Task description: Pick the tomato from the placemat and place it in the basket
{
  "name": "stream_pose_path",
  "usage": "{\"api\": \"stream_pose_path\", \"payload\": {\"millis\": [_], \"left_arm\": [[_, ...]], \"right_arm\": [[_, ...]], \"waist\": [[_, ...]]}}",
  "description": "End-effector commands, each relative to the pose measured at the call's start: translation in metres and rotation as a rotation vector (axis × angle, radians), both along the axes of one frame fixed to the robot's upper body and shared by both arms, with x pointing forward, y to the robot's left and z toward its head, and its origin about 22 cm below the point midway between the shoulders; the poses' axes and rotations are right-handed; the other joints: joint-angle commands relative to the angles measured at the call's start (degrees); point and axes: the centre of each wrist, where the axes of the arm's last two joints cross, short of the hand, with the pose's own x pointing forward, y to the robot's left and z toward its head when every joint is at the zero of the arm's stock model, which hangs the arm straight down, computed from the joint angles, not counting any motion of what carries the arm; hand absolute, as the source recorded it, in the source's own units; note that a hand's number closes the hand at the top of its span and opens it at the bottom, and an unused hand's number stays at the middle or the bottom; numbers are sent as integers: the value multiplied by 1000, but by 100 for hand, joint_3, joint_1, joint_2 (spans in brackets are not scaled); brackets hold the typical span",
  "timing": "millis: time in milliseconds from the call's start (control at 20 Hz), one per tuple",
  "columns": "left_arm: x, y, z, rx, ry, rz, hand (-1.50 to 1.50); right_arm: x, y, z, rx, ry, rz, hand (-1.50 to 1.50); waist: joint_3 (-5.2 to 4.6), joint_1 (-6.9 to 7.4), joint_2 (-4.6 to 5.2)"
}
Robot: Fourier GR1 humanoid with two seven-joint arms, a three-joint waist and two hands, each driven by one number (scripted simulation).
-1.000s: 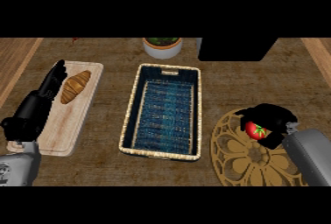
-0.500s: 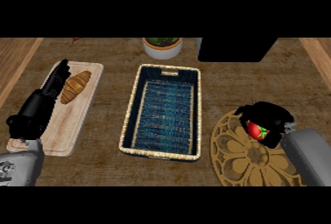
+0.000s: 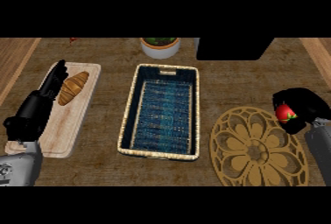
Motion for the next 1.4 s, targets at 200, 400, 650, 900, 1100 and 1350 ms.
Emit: {"api": "stream_pose_path", "payload": {"millis": [200,400,650,900,1100,1350], "left_arm": [[-3,3,-8,4,6,19,0],[-2,13,2,5,-5,31,0],[-4,5,-1,18,12,19,0],[-1,12,-1,5,14,9,0],[5,2,5,-10,2,-8,0],[5,-7,-2,3,3,-12,0]], "right_arm": [[1,-6,64,267,-440,-137,150],[13,19,116,596,-581,-27,150],[1,47,194,762,-656,93,150],[-18,85,267,787,-625,172,150],[-20,129,303,856,-544,206,150],[-25,180,327,814,-462,201,150]], "waist": [[2,-145,-46],[0,-114,-79],[-5,-84,-68],[-9,-13,-40],[-7,41,-24],[-3,76,0]]}}
